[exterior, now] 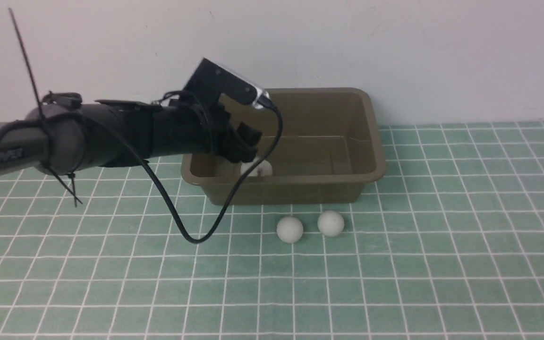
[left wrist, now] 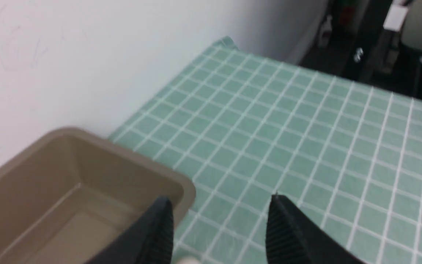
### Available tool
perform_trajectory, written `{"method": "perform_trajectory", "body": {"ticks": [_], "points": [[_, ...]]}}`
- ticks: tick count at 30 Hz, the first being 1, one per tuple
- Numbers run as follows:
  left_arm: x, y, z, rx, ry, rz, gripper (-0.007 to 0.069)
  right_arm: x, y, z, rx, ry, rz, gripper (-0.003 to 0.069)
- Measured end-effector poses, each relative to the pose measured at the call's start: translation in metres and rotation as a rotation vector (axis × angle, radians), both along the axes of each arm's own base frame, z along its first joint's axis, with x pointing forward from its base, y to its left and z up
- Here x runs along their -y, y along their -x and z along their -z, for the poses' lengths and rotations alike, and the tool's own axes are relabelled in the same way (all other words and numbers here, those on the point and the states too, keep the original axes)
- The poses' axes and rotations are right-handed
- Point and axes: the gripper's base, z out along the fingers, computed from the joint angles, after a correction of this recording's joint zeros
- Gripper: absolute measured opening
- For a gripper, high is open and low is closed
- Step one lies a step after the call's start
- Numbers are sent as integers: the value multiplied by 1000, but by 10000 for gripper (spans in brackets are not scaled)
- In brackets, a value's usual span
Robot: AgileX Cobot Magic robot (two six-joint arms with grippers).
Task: Put the table tennis balls in the box on the green coffee tablecloth.
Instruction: 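Drop the ball into the bin, then reach for and grasp a ping pong ball on the table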
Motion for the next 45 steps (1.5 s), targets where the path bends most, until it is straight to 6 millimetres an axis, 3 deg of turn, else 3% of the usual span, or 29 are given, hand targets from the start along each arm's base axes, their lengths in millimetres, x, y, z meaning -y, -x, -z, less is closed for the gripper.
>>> {"method": "perform_trajectory", "body": {"ticks": [9, 12, 17, 25, 28, 32, 37, 45], "points": [[-22, 41, -18, -105, -184, -60, 281, -14, -26, -6, -40, 27, -204, 388], [-40, 57, -12, -216, -371, -140, 243, -18, -42, -8, -47, 38, -271, 388], [-54, 66, -5, -280, -478, -224, 211, -21, -82, -3, -127, 19, -342, 388], [-48, 72, -6, -262, -393, -179, 206, -21, -160, 17, -364, 17, -430, 388], [-45, 73, -8, -261, -366, -159, 206, -23, -181, 22, -435, -9, -462, 388], [-45, 73, -8, -253, -362, -149, 206, -44, -207, 24, -485, -42, -552, 388], [-45, 73, -9, -253, -359, -148, 206, -84, -232, 28, -473, -5, -603, 388], [-45, 73, -9, -252, -360, -147, 206, -117, -260, 79, -535, 88, -392, 388]]}}
